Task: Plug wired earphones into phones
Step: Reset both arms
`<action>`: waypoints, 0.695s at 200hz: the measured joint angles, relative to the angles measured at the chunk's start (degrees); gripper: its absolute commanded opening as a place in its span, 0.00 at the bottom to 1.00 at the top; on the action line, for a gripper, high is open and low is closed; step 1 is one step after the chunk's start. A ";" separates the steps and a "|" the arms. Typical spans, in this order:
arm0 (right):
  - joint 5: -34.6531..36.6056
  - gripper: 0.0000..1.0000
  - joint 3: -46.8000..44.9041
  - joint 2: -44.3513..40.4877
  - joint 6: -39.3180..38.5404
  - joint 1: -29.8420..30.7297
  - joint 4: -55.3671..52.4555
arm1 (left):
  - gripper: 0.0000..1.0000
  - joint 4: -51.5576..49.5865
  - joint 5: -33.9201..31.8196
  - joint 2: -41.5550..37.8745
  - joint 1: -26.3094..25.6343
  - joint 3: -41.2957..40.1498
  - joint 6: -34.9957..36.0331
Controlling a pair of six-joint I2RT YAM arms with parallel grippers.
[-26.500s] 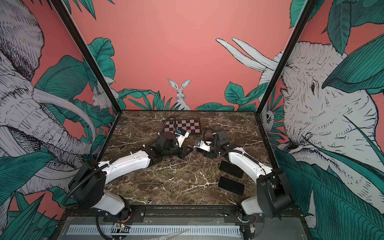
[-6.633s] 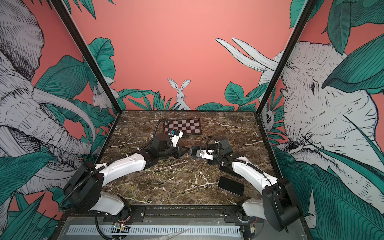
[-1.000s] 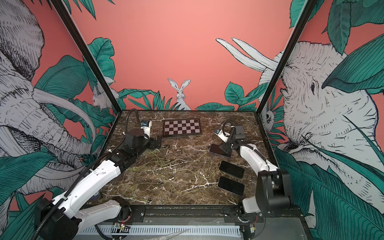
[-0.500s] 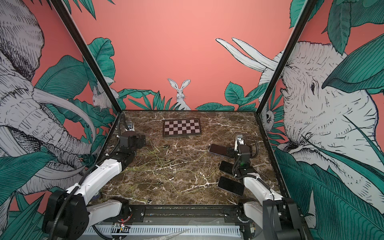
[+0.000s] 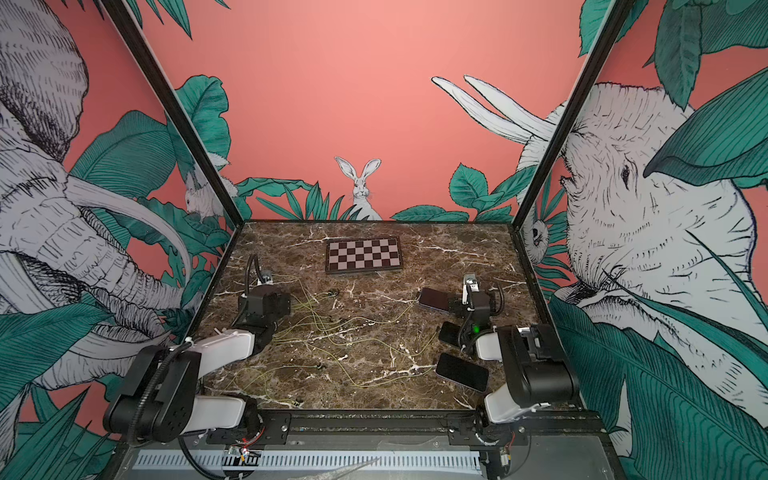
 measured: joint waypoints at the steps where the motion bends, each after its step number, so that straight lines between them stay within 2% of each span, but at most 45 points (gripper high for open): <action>1: -0.13 0.99 -0.13 0.04 -0.07 -0.02 0.00 | 1.00 0.20 0.07 0.09 0.00 -0.02 0.09; 26: -1.36 0.99 -0.11 0.07 -0.46 -0.42 0.70 | 0.99 7.30 3.21 2.27 0.15 -0.15 3.78; 52: -1.84 0.99 1.36 0.07 0.09 -1.27 0.68 | 1.00 20.90 6.82 8.00 0.57 -3.26 6.71; 105: 0.96 0.99 2.60 0.07 2.01 -1.75 -0.31 | 0.99 22.93 11.52 11.69 5.92 -1.79 5.22; 139: 1.57 0.99 2.60 0.07 2.21 -1.75 -0.42 | 1.00 23.10 12.26 11.76 6.36 -1.66 4.50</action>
